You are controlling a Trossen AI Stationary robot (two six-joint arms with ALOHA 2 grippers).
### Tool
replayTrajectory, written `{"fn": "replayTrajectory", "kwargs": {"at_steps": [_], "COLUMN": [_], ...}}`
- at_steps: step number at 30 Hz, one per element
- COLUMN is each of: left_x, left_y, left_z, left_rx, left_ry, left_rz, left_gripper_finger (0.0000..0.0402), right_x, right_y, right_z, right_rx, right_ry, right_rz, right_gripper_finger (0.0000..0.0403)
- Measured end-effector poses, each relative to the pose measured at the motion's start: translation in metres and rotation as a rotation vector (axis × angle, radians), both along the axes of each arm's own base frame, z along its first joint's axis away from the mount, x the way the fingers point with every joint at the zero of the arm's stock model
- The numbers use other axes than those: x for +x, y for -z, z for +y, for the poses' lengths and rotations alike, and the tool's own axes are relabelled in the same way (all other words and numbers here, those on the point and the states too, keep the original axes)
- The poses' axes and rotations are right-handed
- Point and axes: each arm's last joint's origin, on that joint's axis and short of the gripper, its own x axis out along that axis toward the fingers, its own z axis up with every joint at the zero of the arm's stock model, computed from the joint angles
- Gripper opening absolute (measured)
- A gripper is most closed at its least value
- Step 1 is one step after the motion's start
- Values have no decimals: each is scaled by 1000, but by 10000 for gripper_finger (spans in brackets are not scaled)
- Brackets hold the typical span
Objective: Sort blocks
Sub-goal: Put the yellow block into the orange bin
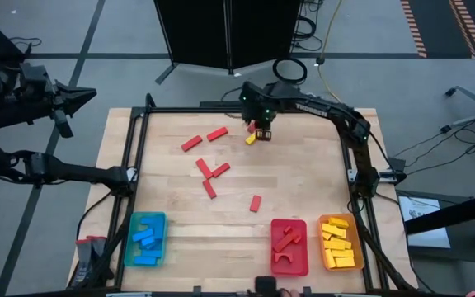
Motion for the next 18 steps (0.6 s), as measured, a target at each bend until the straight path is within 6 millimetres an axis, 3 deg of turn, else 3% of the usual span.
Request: {"fn": "replayTrajectory", "kwargs": {"at_steps": [3, 9, 13, 18], "left_x": [0, 0, 0, 0], "left_y": [0, 0, 0, 0], "left_z": [0, 0, 0, 0], "left_rx": [0, -6, -6, -6], "left_ry": [0, -2, -2, -2], "left_rz": [0, -4, -4, -5], "left_gripper_finger": [16, 16, 16, 16], "right_x": [10, 31, 44, 45], "right_y": [12, 58, 72, 84], "right_z": [5, 15, 13, 9], "right_rx": [-18, 11, -26, -11], "right_ry": [-142, -265, -277, -269], "right_rz": [36, 153, 107, 124], "right_gripper_finger": [157, 263, 289, 283]}}
